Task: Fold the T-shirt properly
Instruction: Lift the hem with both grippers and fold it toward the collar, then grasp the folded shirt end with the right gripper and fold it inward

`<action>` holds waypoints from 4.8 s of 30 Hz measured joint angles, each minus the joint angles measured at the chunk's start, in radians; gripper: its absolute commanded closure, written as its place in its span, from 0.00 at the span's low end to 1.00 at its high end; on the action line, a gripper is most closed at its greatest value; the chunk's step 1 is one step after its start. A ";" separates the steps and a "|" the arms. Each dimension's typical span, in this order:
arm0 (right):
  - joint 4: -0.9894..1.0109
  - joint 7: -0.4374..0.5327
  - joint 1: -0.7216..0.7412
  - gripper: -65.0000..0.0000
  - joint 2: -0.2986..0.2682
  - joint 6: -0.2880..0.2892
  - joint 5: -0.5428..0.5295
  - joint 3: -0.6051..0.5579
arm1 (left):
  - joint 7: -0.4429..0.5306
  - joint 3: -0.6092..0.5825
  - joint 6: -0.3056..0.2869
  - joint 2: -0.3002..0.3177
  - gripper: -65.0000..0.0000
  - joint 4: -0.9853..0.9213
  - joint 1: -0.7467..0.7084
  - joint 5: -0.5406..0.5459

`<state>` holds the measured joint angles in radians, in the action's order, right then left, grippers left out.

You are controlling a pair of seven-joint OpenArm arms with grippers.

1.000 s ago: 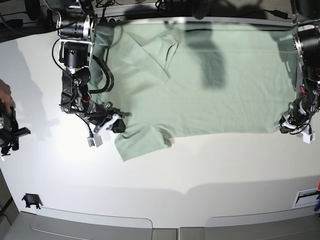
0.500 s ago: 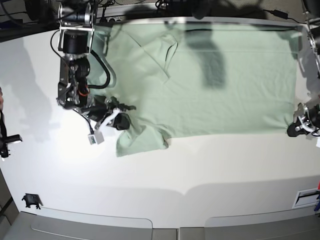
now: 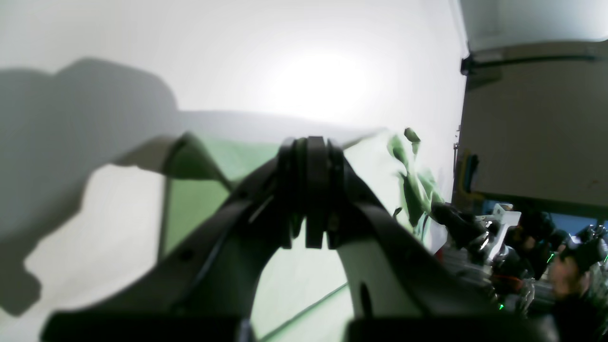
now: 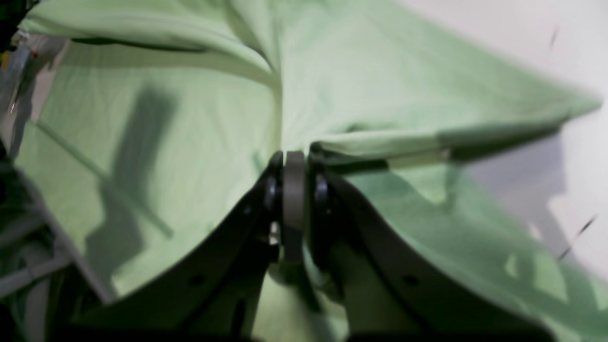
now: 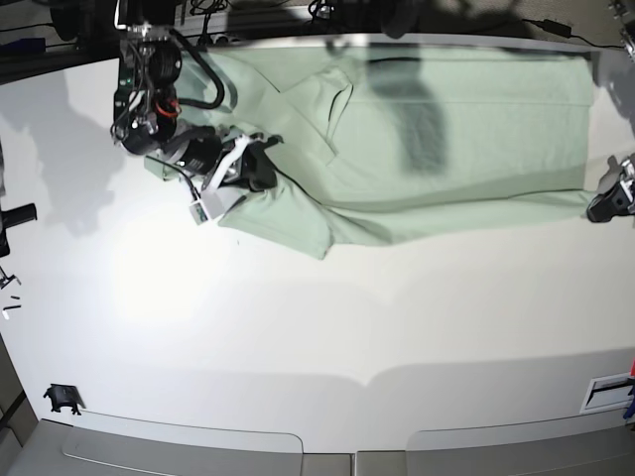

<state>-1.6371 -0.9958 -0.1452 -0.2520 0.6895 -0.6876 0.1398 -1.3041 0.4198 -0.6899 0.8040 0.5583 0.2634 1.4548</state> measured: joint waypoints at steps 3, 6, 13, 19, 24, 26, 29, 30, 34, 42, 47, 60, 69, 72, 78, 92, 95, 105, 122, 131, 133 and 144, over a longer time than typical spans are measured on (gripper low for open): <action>-0.045 -0.007 -0.060 1.00 0.000 0.000 0.000 0.000 | -0.010 0.064 0.000 0.000 1.00 0.005 -0.044 -0.002; -0.092 -0.019 -0.120 1.00 0.000 0.000 0.002 0.000 | -0.013 0.098 0.000 0.000 1.00 0.040 -0.103 0.001; -0.159 -0.035 -0.194 1.00 0.003 0.003 0.002 0.067 | -0.014 0.103 0.001 0.000 1.00 0.218 -0.278 0.001; -0.159 -0.053 -0.196 1.00 0.003 0.003 0.002 0.230 | -0.021 0.103 0.000 0.000 1.00 0.356 -0.408 0.002; -0.159 -0.063 -0.196 1.00 0.003 0.003 -0.002 0.301 | -0.021 0.103 0.000 0.000 1.00 0.380 -0.435 0.004; -0.159 -0.070 -0.196 1.00 0.003 0.003 -0.003 0.301 | -0.014 0.103 0.000 0.000 1.00 0.380 -0.435 0.005; -0.159 -0.088 -0.196 1.00 0.003 0.003 -0.041 0.296 | -0.013 0.103 -0.001 0.000 1.00 0.380 -0.435 0.004; -0.159 -0.095 -0.196 1.00 0.003 0.003 -0.051 0.295 | -0.013 0.103 -0.001 0.000 1.00 0.380 -0.435 0.004; -0.159 -0.117 -0.197 1.00 0.003 0.003 -0.062 0.295 | -0.013 0.103 -0.001 0.000 1.00 0.380 -0.435 0.004; -0.159 -0.122 -0.249 1.00 0.003 0.003 -0.066 0.294 | -0.030 0.231 0.000 -0.003 1.00 0.380 -0.434 0.005; -0.159 -0.121 -0.248 1.00 0.003 0.003 -0.066 0.294 | -0.051 0.237 0.000 -0.006 1.00 0.380 -0.435 0.004; -0.212 -0.063 -0.219 0.59 0.003 0.002 -0.141 0.295 | -0.009 0.249 0.000 0.056 0.69 0.380 -0.437 0.004; -0.234 0.029 -0.044 0.59 0.006 0.003 -0.050 0.299 | 0.032 0.310 0.000 0.077 0.69 0.381 -0.435 0.004; -0.180 0.068 -0.011 0.58 0.000 0.002 0.084 0.280 | 0.032 0.310 0.000 0.072 0.69 0.381 -0.435 0.003; 0.066 0.099 0.010 0.41 0.003 -0.056 0.108 0.247 | 0.032 0.310 0.000 0.070 0.69 0.381 -0.435 0.004; 0.241 0.090 0.082 0.41 0.002 -0.076 0.059 0.148 | 0.028 0.310 0.000 0.056 0.69 0.381 -0.435 0.004; 0.241 0.098 0.084 0.47 0.002 -0.076 0.058 0.093 | 0.028 0.310 0.000 0.056 0.69 0.381 -0.435 0.004; 0.242 -0.114 0.148 1.00 0.003 -0.076 -0.174 0.034 | 0.028 0.310 0.000 0.056 0.69 0.381 -0.435 0.004; 0.101 -0.412 -0.077 1.00 0.079 0.003 -0.758 0.033 | 0.025 0.310 0.000 0.056 0.69 0.381 -0.435 0.004; 0.100 -0.412 -0.132 0.90 0.072 0.003 -0.761 0.034 | 0.026 0.310 0.000 0.056 0.69 0.381 -0.435 0.004; 0.099 -0.409 -0.129 0.71 0.072 0.003 -0.761 0.034 | 0.026 0.310 0.000 0.056 0.69 0.381 -0.435 0.004; -0.104 -0.417 -0.126 0.61 0.072 0.002 -0.758 0.034 | 0.027 0.451 0.000 0.055 0.69 0.381 -0.434 0.004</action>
<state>-1.7412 -1.4124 -0.2707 -0.1795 0.6918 -1.4452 0.1734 -1.2766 0.8703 -0.6903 0.8593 0.9398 -0.1707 1.4586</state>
